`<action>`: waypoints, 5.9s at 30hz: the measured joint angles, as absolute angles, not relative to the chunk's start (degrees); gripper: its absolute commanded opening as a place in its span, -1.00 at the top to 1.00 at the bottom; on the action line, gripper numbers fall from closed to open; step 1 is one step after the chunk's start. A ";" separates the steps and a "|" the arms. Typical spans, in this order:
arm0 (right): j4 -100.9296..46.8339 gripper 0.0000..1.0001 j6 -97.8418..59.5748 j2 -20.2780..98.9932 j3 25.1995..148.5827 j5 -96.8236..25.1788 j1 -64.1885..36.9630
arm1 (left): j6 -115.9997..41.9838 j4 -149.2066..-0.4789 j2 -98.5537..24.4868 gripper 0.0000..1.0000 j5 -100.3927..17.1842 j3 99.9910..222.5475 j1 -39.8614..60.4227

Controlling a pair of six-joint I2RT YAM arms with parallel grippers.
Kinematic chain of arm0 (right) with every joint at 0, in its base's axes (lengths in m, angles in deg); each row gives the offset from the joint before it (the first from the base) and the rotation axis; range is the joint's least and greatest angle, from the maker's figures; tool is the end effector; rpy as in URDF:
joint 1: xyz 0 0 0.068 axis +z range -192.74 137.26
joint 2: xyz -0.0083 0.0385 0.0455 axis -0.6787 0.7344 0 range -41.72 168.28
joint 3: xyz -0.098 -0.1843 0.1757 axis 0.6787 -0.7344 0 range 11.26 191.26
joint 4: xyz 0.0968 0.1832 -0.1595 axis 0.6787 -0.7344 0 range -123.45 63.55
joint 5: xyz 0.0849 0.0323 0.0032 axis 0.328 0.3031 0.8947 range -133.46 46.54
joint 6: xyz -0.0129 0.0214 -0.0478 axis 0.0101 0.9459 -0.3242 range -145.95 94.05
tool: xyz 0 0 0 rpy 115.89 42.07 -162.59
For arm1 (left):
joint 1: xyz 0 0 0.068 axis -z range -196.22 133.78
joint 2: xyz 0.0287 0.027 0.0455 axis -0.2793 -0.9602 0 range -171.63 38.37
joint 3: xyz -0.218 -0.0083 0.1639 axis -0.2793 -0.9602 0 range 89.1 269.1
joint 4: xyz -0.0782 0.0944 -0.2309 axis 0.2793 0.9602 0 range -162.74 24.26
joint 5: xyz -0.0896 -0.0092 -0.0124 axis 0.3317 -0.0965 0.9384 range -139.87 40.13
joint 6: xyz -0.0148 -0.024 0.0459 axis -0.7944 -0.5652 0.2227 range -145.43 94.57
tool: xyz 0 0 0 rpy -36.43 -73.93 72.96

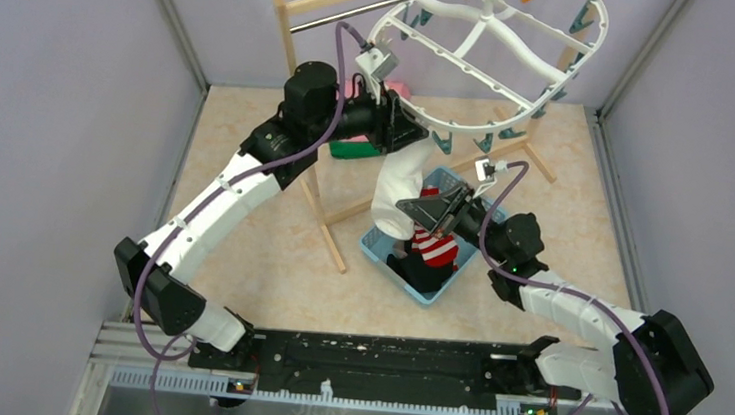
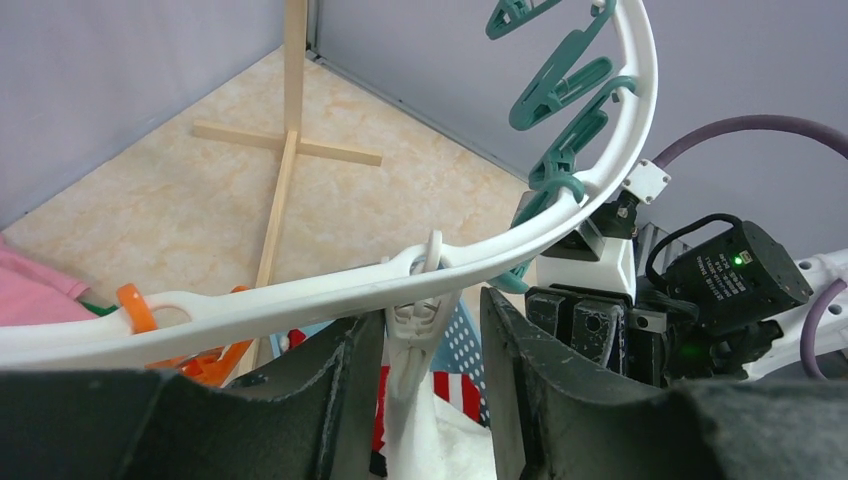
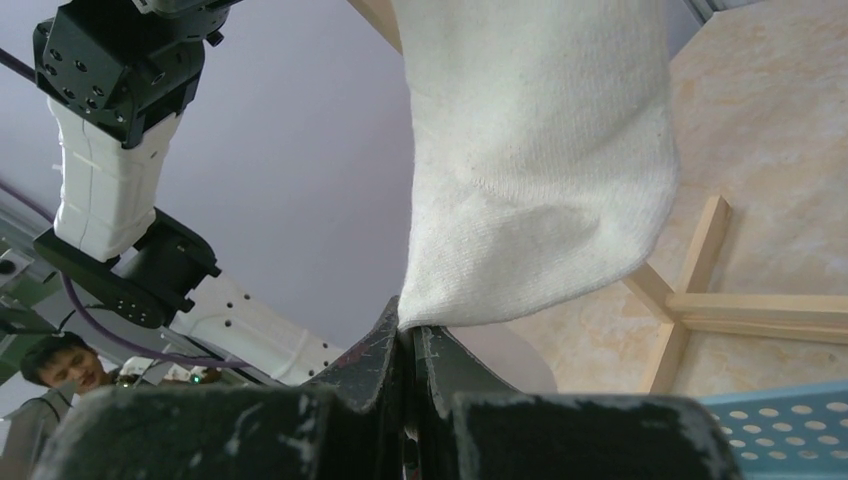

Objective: Remove the socks clipped to the hanger

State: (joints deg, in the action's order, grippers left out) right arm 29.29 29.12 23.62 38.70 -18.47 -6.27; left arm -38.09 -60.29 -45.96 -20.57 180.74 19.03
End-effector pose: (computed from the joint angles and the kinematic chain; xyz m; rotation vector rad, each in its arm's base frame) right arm 0.1850 0.1555 0.2828 -0.1962 1.4667 1.6113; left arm 0.2627 -0.2069 0.4575 0.7362 1.5984 -1.0441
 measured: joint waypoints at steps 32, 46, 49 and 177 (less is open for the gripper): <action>29.99 1.00 29.65 26.31 41.10 -17.44 -4.22 | -40.32 -60.55 -46.53 0.90 -24.83 180.34 18.65; 20.09 1.00 26.08 20.54 37.28 -22.62 -6.97 | -39.84 -60.77 -46.53 1.00 -23.21 180.34 17.17; 13.62 1.00 22.98 13.98 33.87 -26.12 -8.57 | -39.27 -60.82 -46.53 1.00 -23.15 180.08 17.04; 44.00 -0.97 -24.21 42.39 20.32 -68.87 -37.44 | -18.66 -137.69 -51.38 -0.98 -34.12 103.38 -16.60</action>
State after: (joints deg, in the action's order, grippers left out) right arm 44.00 -24.21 42.39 20.32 -68.87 -37.44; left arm -18.66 -137.69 -51.38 -34.12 103.38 -16.60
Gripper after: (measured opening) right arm 0.985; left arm 0.989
